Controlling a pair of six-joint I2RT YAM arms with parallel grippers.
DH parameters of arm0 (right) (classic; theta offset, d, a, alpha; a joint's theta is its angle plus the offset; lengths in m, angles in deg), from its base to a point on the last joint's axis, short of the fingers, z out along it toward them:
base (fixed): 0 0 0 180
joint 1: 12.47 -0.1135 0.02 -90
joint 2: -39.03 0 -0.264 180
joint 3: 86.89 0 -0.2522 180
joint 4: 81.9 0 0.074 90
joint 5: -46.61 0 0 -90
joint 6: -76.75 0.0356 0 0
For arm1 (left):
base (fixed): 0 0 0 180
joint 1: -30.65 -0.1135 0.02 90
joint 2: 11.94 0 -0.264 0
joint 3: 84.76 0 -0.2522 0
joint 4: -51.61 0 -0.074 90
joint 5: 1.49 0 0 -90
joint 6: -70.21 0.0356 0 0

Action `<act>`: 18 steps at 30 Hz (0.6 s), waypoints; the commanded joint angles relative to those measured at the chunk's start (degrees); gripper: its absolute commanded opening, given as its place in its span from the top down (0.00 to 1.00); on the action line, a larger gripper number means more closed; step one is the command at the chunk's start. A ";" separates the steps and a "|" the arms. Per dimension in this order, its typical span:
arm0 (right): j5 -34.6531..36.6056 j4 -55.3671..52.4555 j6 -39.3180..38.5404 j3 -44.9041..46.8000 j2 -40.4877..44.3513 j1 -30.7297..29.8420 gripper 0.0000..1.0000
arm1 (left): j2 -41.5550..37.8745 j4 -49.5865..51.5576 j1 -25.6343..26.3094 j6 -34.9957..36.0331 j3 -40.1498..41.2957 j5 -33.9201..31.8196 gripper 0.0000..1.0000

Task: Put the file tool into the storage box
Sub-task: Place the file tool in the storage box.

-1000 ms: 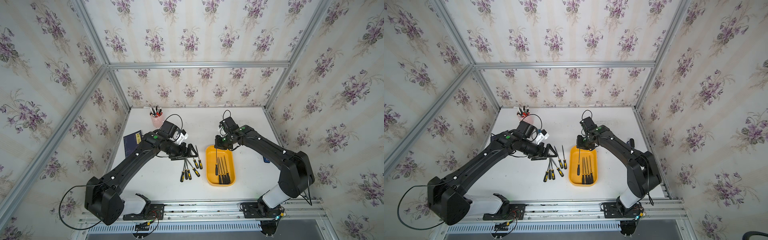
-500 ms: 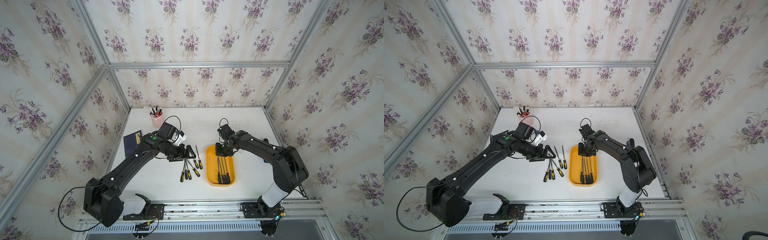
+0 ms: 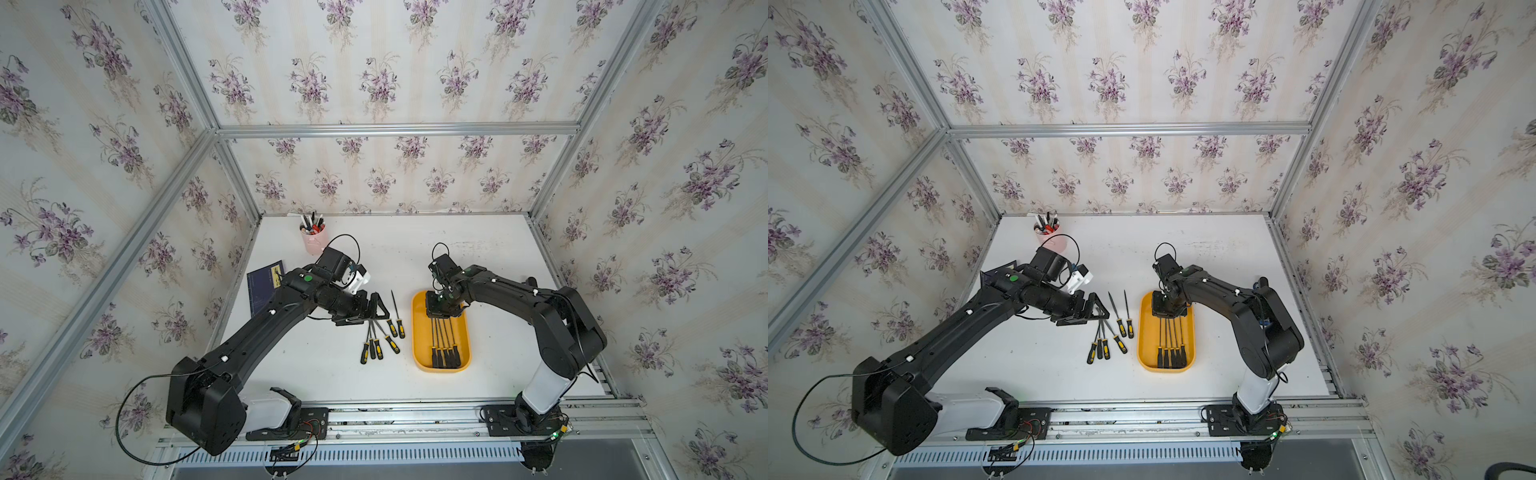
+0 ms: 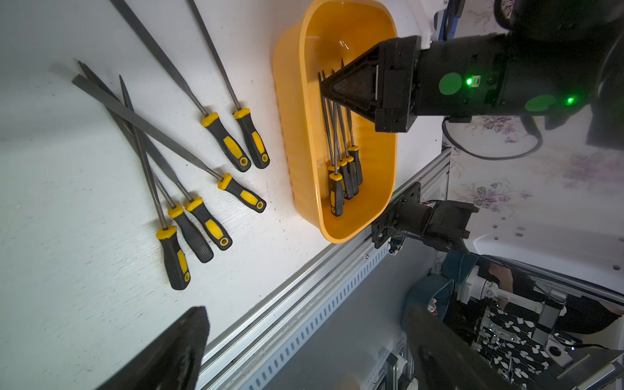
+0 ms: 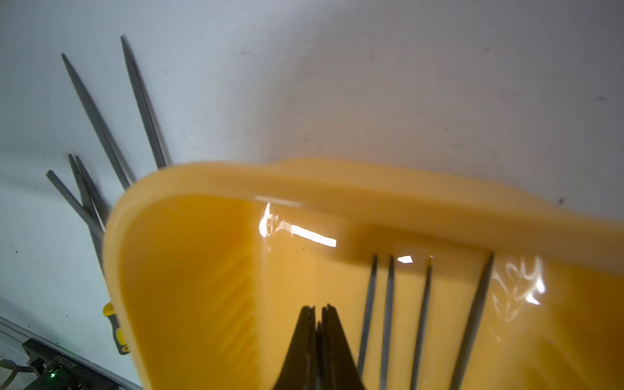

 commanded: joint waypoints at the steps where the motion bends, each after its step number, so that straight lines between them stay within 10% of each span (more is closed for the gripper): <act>1: 0.21 0.67 0.53 -0.13 -0.32 -0.12 1.00 | -0.16 0.22 -0.16 1.27 0.08 -0.20 0.05; 18: 0.82 0.58 0.57 0.64 -0.37 -0.19 0.84 | 0.37 -0.25 -1.30 2.22 2.10 -0.38 0.05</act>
